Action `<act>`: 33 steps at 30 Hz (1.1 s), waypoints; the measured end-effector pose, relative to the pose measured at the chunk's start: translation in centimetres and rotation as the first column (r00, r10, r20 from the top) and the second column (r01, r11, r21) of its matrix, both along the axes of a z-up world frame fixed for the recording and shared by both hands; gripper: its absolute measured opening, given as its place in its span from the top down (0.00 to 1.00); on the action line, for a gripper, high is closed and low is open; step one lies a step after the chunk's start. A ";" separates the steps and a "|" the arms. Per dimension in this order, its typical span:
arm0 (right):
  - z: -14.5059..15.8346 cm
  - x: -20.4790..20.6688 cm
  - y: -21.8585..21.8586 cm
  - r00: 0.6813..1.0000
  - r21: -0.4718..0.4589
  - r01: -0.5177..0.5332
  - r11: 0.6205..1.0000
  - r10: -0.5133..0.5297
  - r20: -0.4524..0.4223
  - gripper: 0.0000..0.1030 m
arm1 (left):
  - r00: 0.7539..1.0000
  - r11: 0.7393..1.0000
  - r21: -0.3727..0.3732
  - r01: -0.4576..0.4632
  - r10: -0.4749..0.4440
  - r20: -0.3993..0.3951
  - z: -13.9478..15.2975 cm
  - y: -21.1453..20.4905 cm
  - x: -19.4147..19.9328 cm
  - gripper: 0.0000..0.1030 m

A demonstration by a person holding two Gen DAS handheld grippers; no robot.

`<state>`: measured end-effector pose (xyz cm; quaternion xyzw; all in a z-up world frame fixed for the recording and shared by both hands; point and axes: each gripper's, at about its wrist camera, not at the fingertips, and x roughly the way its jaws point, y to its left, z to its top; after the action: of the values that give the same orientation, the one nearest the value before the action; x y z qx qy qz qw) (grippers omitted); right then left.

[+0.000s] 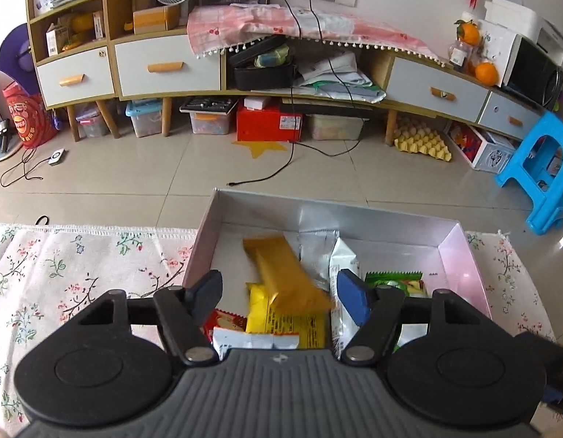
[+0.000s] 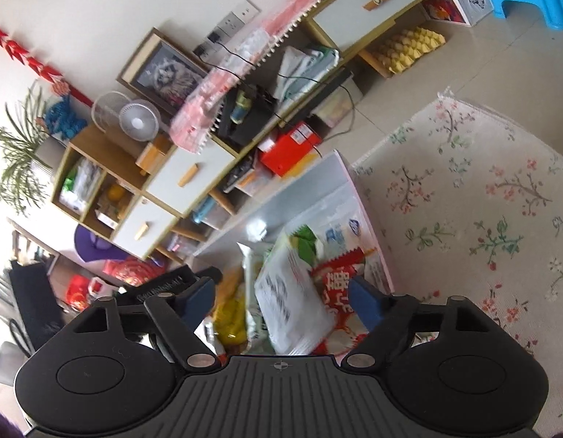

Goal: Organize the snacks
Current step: 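Open both tools to drop the snacks into the pink box, then move both tools toward the bread bag and pink candy bar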

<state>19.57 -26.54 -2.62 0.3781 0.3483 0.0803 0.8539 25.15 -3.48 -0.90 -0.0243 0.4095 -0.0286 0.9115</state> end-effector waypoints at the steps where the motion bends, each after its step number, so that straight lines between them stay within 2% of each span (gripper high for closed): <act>1: 0.1 0.0 0.0 1.000 -0.006 0.001 1.000 -0.001 -0.001 0.20 | 1.000 1.000 0.000 -0.003 0.003 -0.005 0.0 0.1 0.0 0.34; 9: 0.4 -0.3 -0.2 0.999 -0.028 -0.016 0.999 0.015 -0.032 0.19 | 1.000 1.000 -0.002 -0.018 0.018 -0.005 0.9 1.4 -1.7 0.21; 11: 0.8 -0.6 -0.1 0.999 -0.043 -0.024 0.999 0.023 -0.027 0.14 | 1.000 1.000 0.006 -0.017 0.017 -0.003 1.1 1.7 -2.3 0.19; 16: 1.9 -1.5 0.6 0.997 -0.082 -0.073 0.994 0.073 -0.013 0.13 | 1.000 1.000 0.014 -0.012 0.012 -0.014 1.5 2.6 -3.9 0.15; 21: 2.8 -2.5 1.2 0.993 -0.126 -0.116 0.985 0.117 -0.004 0.12 | 1.000 1.000 -0.010 -0.004 0.003 -0.010 2.2 3.8 -5.9 0.06; 33: 3.9 -6.0 2.8 0.981 -0.256 -0.190 0.948 0.191 -0.024 0.09 | 0.998 0.999 -0.009 -0.046 0.045 -0.036 1.9 6.8 -11.3 0.00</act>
<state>13.56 -23.73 1.31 0.2288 0.3900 0.1167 0.8843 13.84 3.30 0.99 -0.0385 0.4252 -0.0093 0.9042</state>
